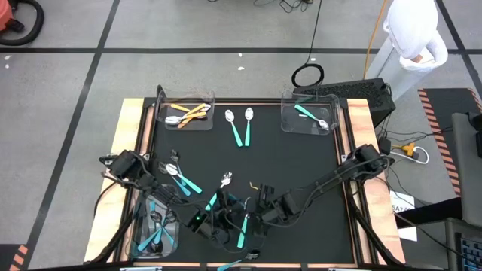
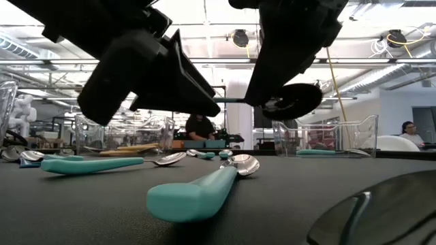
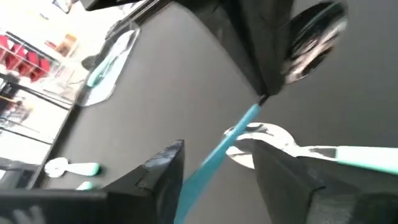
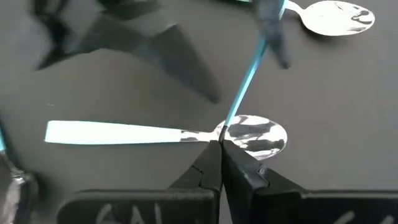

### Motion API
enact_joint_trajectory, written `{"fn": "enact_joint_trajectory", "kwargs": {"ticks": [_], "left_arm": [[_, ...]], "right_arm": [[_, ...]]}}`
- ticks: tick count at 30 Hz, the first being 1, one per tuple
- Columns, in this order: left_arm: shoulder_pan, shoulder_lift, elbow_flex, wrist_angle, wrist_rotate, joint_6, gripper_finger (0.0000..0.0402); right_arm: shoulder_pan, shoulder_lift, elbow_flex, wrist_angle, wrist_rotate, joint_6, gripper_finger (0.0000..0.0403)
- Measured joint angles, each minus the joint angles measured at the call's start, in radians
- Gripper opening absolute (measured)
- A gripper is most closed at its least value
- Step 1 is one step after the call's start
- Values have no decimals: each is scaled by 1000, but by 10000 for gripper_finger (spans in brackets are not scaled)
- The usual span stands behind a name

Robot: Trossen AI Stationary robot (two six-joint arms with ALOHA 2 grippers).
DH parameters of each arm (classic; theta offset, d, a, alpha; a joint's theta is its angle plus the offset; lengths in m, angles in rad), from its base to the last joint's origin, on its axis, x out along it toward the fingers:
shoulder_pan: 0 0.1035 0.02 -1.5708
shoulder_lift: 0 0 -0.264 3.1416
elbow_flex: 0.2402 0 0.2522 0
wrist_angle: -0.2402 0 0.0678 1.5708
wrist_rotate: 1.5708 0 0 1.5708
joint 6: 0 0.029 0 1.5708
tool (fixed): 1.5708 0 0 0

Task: Sort silverware by color (type)
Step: Put the blue spoon into the bottom bin

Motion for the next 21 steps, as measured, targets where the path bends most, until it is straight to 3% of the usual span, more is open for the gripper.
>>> {"fn": "enact_joint_trajectory", "kwargs": {"ticks": [8,14,21], "left_arm": [[6,0,0,-8,13,27,106],[5,3,-2,-18,40,21,19],[6,1,-2,-13,40,20,5]], "right_arm": [[0,0,1,0,-6,22,2],[-2,-3,5,14,-20,11,1],[0,-3,3,3,-23,-14,2]]}}
